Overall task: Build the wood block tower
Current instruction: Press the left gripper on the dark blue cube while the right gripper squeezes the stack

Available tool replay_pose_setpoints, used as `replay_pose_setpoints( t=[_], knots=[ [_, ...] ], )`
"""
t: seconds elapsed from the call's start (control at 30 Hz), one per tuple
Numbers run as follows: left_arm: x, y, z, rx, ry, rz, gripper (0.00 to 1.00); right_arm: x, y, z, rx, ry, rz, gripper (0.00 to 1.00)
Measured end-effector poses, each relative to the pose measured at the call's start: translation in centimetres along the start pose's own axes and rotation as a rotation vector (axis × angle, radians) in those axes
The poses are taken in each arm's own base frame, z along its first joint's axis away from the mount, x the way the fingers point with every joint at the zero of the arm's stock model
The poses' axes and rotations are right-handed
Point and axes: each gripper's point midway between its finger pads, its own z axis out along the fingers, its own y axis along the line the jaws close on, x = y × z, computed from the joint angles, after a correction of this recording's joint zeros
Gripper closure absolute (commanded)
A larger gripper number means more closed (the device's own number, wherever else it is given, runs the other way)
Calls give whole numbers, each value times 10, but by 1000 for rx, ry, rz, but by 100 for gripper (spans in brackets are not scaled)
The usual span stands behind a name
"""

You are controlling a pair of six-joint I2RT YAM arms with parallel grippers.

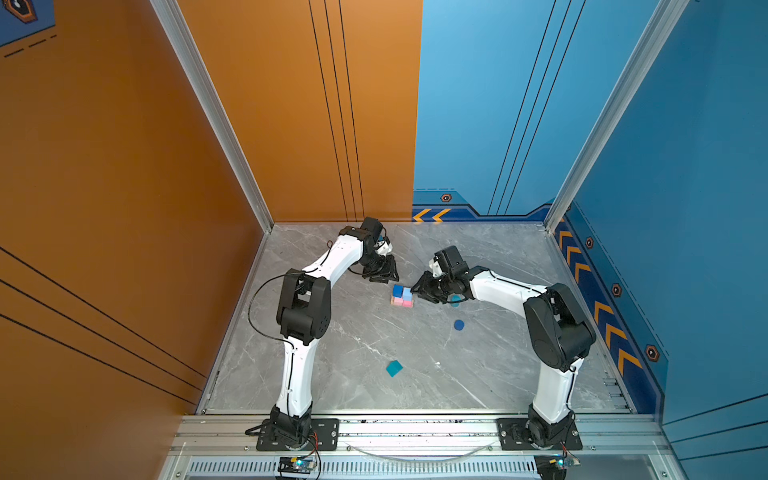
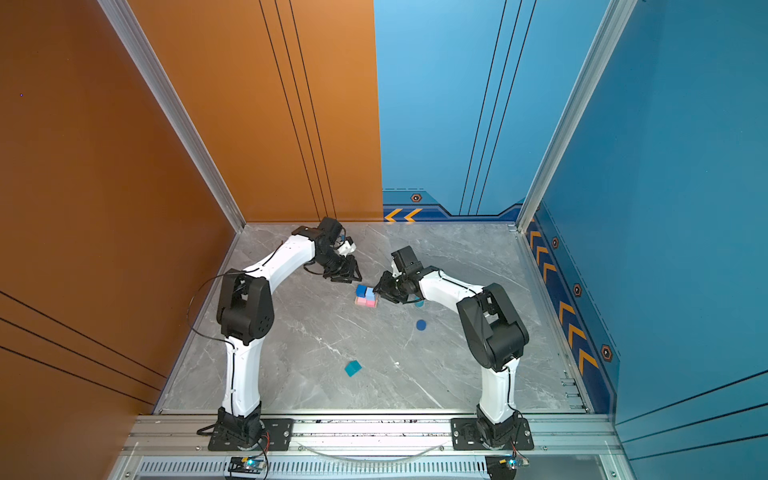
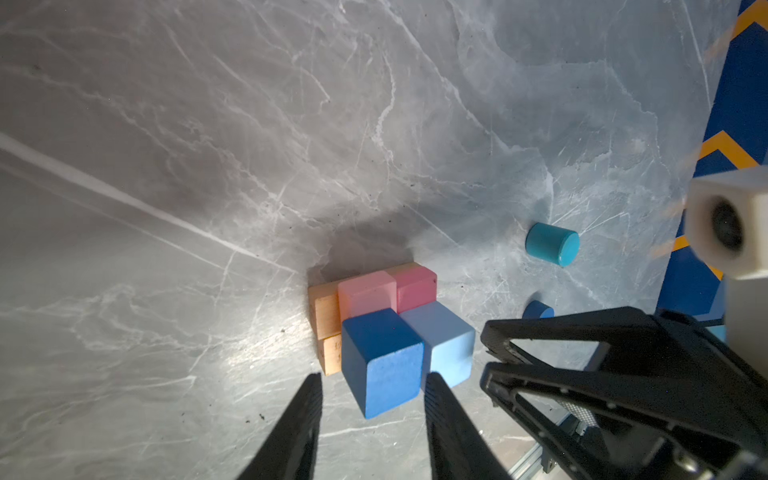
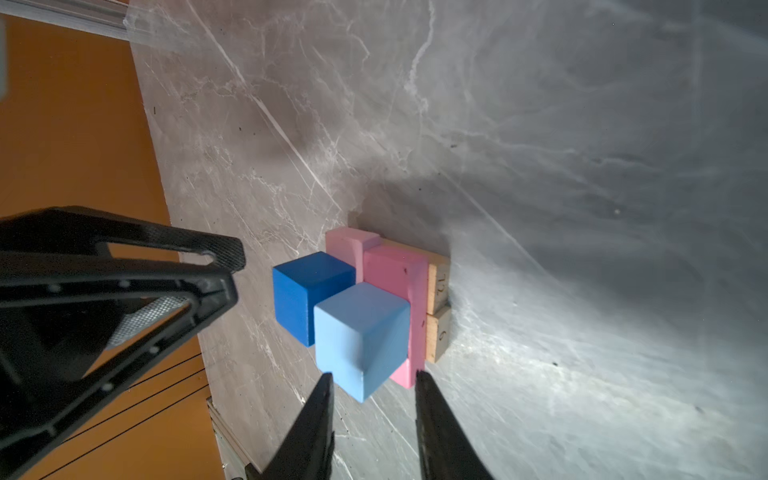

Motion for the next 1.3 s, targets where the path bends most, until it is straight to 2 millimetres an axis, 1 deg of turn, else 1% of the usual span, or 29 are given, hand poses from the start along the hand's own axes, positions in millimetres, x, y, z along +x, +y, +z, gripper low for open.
replay_pose_setpoints(
  t=[0.27, 0.5, 0.7, 0.9, 1.17, 1.3],
  knots=[
    [3, 4, 12, 1, 27, -9, 60, -5, 8, 0, -18, -5, -4, 67],
    [5, -1, 14, 8, 33, -2, 62, -2, 3, 7, -7, 11, 6, 67],
    [9, -5, 17, 11, 44, 5, 63, -1, 3, 8, -6, 14, 6, 67],
    [16, -1, 22, 10, 65, -4, 64, -1, 3, 8, -6, 14, 9, 67],
    [16, -3, 22, 12, 64, -2, 64, 1, 2, 11, -4, 22, 15, 68],
    [17, -5, 23, 13, 65, 4, 65, 2, 2, 12, -4, 24, 15, 71]
  ],
)
